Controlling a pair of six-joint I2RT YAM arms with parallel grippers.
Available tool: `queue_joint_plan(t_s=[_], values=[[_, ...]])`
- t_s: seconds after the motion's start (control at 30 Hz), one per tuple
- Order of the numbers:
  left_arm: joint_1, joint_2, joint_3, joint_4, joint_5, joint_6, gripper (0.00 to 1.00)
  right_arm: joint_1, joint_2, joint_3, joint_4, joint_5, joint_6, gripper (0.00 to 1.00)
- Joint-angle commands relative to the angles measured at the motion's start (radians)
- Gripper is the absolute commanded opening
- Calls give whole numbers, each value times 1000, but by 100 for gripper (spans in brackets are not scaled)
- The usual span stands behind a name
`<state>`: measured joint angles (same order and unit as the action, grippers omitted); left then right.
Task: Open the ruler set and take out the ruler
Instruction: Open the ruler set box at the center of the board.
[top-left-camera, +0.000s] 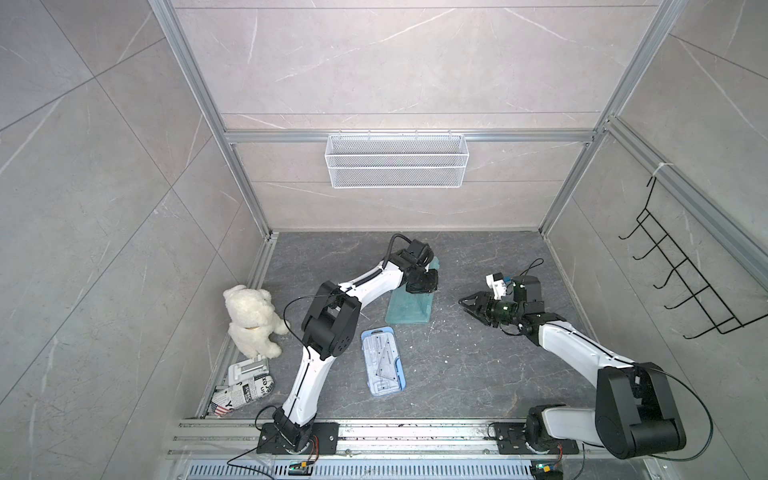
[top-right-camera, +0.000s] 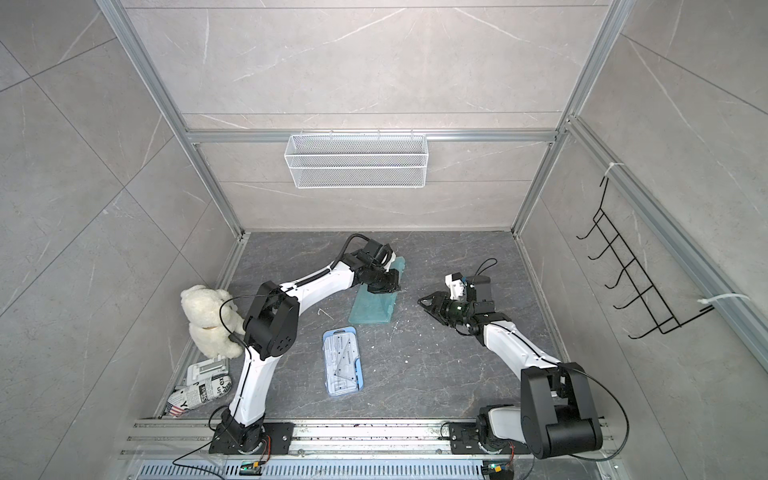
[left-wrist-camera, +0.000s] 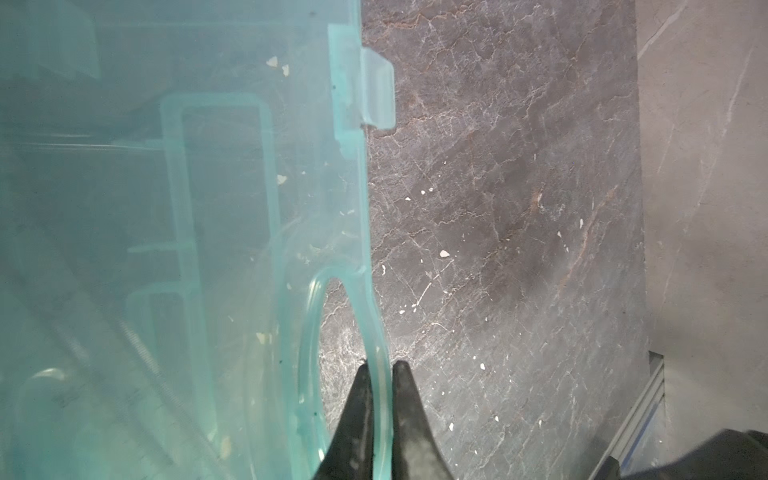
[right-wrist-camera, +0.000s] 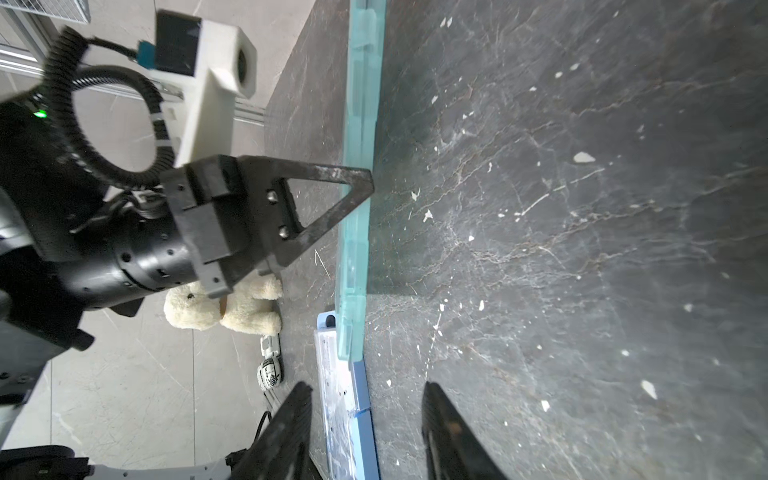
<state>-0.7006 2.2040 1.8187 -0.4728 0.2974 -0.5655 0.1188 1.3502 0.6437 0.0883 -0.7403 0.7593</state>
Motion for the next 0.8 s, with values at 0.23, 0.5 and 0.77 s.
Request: queue_joint_plan(t_s=[0.23, 0.5, 0.77], values=[[-2, -64, -2, -3, 67, -37, 0, 123, 157, -25, 307, 18, 103, 45], [-2, -62, -3, 2, 72, -38, 0, 206, 251, 9, 373, 46, 138, 43], [-4, -58, -5, 3, 73, -39, 0, 256, 282, 31, 389, 67, 156, 39]])
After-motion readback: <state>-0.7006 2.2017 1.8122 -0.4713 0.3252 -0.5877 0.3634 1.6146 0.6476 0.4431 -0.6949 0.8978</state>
